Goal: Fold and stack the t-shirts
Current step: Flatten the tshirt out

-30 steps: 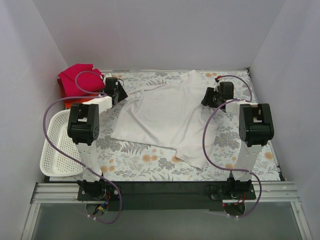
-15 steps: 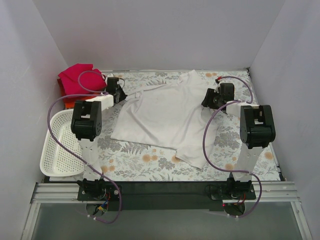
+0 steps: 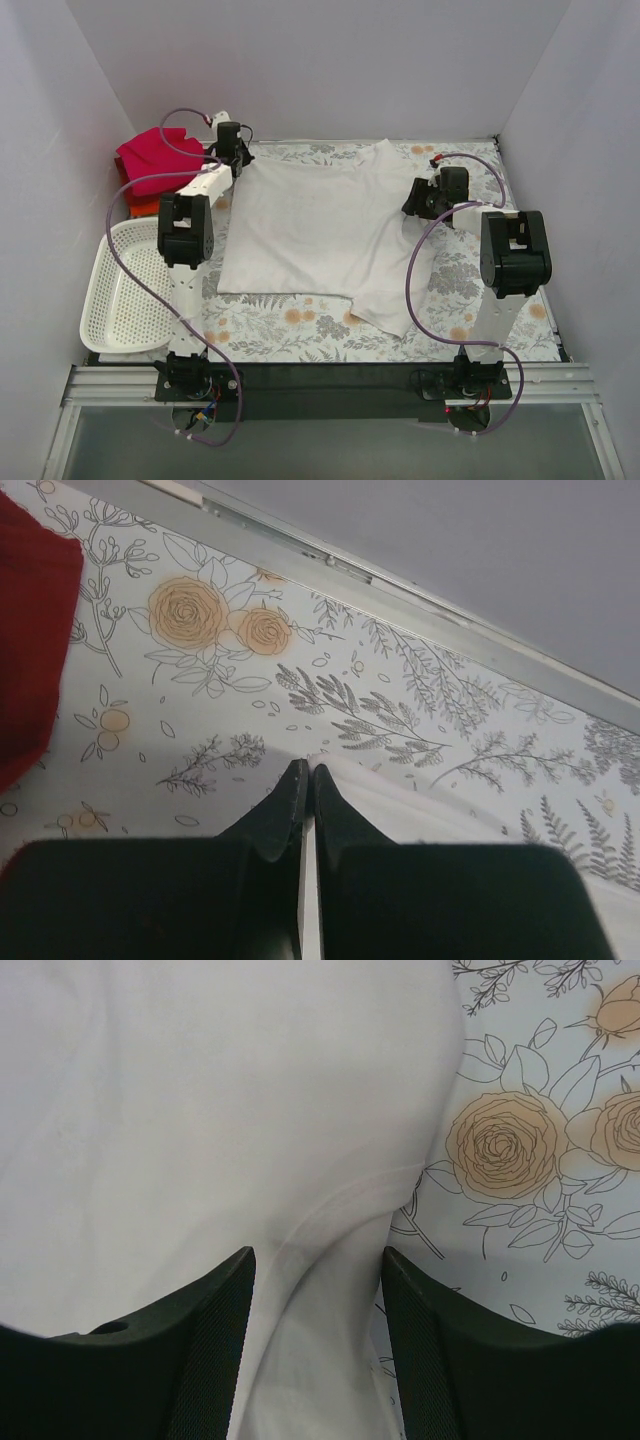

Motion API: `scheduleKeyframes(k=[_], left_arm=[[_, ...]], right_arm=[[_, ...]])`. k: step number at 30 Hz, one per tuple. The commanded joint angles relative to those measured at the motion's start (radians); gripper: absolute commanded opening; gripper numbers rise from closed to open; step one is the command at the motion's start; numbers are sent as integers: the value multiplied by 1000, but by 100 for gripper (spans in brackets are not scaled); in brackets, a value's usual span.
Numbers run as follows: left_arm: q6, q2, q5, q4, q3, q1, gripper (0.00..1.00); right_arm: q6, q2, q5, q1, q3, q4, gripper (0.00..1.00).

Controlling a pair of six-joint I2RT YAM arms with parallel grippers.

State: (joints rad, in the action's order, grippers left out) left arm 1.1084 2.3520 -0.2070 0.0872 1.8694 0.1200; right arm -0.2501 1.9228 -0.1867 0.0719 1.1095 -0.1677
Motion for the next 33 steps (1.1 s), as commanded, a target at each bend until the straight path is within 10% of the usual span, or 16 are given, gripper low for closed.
scheduleKeyframes(k=[1, 6, 9, 33], left_arm=[[-93, 65, -52, 55, 94, -2, 2], [-99, 52, -153, 95, 97, -2, 37], [-82, -9, -186, 83, 56, 0, 41], [123, -505, 49, -161, -780, 280, 40]], right_arm=[[15, -31, -22, -3, 4, -27, 48], [12, -34, -14, -4, 9, -27, 49], [12, -51, -5, -4, 10, -26, 50], [-3, -79, -16, -92, 23, 13, 63]])
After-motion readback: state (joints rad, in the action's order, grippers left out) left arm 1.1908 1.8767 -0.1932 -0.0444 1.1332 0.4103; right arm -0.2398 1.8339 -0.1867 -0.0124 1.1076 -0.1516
